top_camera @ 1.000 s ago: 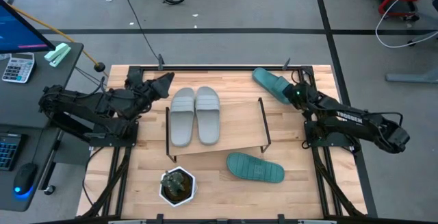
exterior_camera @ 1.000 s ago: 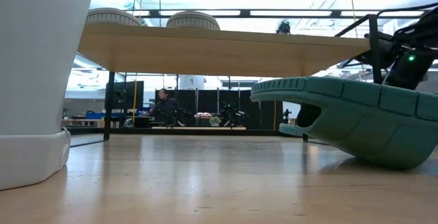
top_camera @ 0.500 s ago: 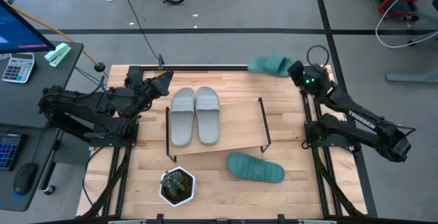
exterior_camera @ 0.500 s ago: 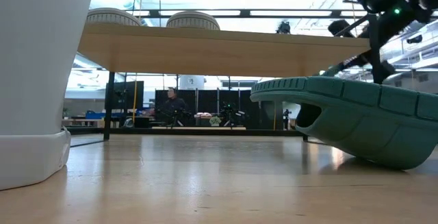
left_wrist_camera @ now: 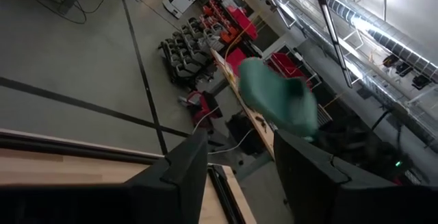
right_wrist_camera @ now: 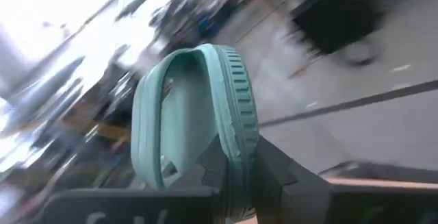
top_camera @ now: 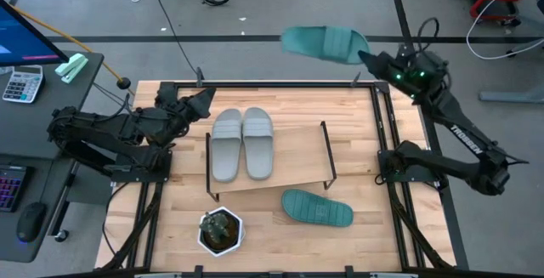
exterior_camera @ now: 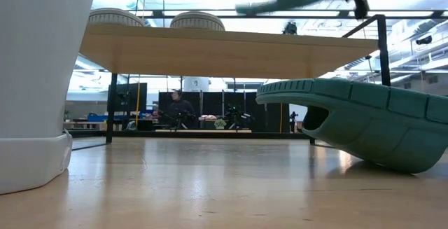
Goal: Pick and place slides into the shelf
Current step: Put the top green slide on the shelf
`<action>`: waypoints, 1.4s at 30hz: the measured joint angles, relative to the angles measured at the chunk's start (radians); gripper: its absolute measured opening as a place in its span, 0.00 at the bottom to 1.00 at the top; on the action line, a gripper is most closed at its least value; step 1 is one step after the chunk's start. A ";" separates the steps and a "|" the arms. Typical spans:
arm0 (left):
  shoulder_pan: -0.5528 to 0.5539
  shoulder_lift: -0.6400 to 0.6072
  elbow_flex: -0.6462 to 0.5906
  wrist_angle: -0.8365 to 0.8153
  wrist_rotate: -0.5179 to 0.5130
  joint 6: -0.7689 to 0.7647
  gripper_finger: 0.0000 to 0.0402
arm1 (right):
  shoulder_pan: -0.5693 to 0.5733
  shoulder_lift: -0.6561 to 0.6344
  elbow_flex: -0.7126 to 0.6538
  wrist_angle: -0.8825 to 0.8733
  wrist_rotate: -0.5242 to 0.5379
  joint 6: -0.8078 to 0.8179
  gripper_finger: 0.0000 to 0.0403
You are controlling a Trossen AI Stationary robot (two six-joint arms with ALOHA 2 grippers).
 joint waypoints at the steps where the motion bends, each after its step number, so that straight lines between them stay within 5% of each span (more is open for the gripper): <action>1: 0.000 0.000 0.000 0.000 0.001 0.000 0.43 | -0.003 0.017 0.032 -0.005 -0.056 0.000 0.10; 5: 0.000 0.000 0.000 0.000 0.026 -0.001 0.44 | -0.027 0.100 0.167 -0.089 -0.257 -0.040 0.10; 14: -0.009 0.000 0.000 0.001 0.084 -0.002 0.43 | -0.034 0.306 0.411 -0.403 -0.499 -0.230 0.10; 23: -0.010 0.000 0.000 0.002 0.148 -0.002 0.43 | -0.034 0.477 0.523 -0.454 -0.744 -0.318 0.10; 34: -0.009 0.000 0.000 0.002 0.156 -0.017 0.43 | -0.015 0.529 0.541 -0.454 -0.913 -0.338 0.10; 42: 0.044 0.010 0.000 0.058 0.390 -0.056 0.45 | 0.068 0.526 0.541 -0.448 -0.921 -0.362 0.10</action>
